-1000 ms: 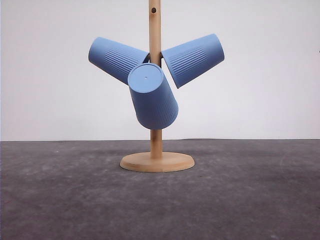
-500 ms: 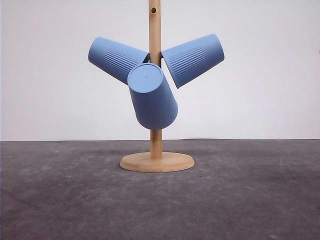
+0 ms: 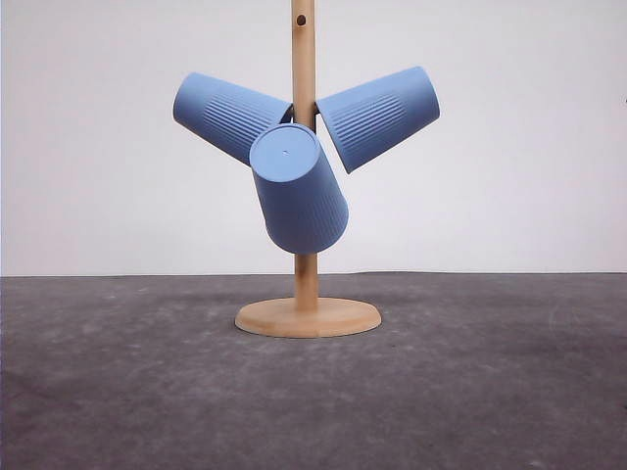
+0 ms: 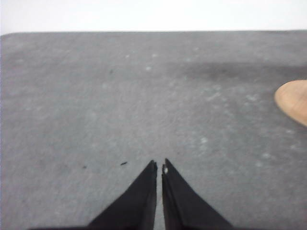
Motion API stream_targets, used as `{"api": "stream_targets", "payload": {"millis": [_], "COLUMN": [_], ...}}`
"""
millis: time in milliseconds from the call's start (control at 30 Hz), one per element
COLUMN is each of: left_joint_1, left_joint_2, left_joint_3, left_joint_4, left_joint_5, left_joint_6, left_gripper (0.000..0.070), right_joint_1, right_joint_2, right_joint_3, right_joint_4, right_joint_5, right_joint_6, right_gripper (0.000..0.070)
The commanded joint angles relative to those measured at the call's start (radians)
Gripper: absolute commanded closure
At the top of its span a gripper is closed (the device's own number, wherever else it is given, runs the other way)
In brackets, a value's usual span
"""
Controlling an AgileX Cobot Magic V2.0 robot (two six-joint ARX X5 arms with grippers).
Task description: Place three cups
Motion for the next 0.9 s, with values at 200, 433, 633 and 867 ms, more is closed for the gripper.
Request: {"api": "stream_targets", "payload": {"millis": [200, 433, 633, 867], "left_joint_1": [0.029, 0.03, 0.03, 0.03], "left_joint_2": [-0.014, -0.013, -0.013, -0.013], "left_joint_3": [-0.035, -0.035, -0.035, -0.035], "left_joint_4": [0.078, 0.085, 0.086, 0.086], "left_joint_5": [-0.011, -0.009, -0.009, -0.009], "left_joint_6": [-0.025, -0.055, -0.055, -0.055], "left_gripper": [0.07, 0.07, 0.07, 0.07], "right_joint_1": [0.002, 0.002, 0.002, 0.002], "right_joint_2": [0.007, 0.007, 0.007, 0.007], "right_joint_3": [0.014, 0.014, 0.014, 0.014], "right_joint_4": [0.007, 0.007, 0.007, 0.007], "right_joint_5": [0.002, 0.002, 0.002, 0.002], "right_joint_6": [-0.007, -0.007, -0.007, -0.007], "right_gripper": [0.0687, 0.0687, 0.0687, 0.0687]}}
